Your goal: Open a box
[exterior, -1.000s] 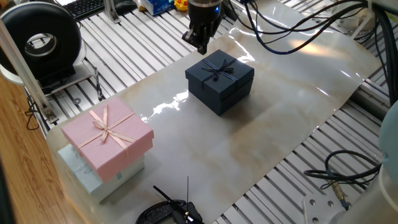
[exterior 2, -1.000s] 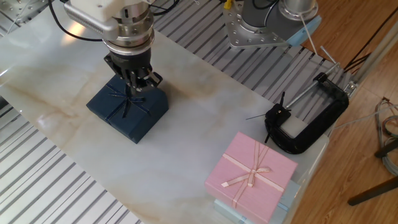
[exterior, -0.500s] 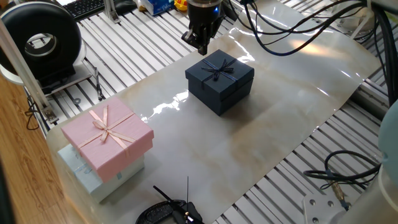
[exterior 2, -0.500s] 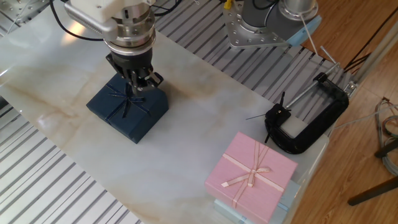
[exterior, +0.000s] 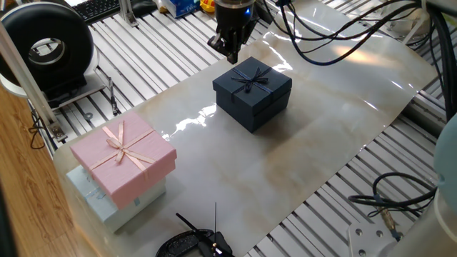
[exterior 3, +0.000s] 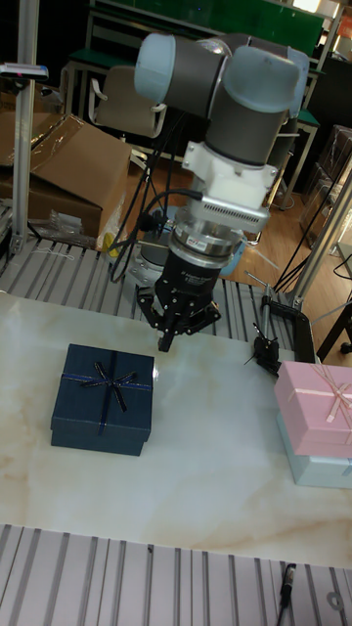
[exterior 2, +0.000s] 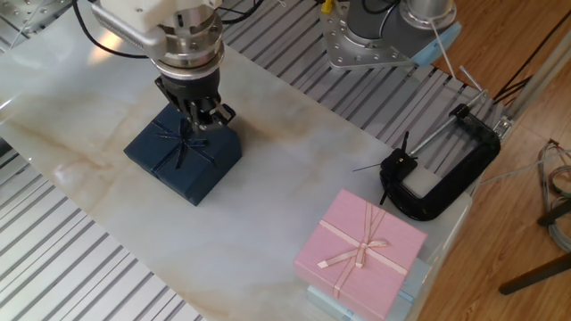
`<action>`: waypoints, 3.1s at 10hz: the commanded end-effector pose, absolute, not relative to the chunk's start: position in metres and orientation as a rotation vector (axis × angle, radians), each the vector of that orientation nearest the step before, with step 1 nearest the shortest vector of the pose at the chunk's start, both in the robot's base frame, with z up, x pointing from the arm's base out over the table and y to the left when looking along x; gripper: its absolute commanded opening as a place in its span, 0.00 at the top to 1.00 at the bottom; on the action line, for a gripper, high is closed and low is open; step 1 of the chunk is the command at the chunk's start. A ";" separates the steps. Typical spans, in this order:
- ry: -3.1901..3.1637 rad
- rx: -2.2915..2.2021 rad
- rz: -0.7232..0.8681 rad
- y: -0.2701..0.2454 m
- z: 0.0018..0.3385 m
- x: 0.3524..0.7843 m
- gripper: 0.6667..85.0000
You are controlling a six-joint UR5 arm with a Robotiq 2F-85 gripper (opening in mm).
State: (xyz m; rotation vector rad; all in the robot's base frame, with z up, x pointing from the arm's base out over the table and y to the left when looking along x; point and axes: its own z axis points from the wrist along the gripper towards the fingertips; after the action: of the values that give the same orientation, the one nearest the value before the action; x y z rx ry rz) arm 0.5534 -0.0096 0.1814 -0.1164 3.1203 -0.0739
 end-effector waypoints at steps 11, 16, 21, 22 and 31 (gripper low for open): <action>3.053 -0.878 -0.061 -0.051 0.161 0.530 0.47; 2.905 -1.233 -0.223 -0.087 0.133 0.576 0.54; 2.946 -1.166 -0.100 -0.062 0.130 0.565 0.51; 2.910 -1.216 -0.117 -0.067 0.130 0.571 0.52; 2.818 -1.334 -0.019 -0.074 0.115 0.582 0.55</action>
State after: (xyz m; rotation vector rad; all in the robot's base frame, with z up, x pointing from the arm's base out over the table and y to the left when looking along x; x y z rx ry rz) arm 0.5892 -0.0752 0.1160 -1.3234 2.8395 -0.0668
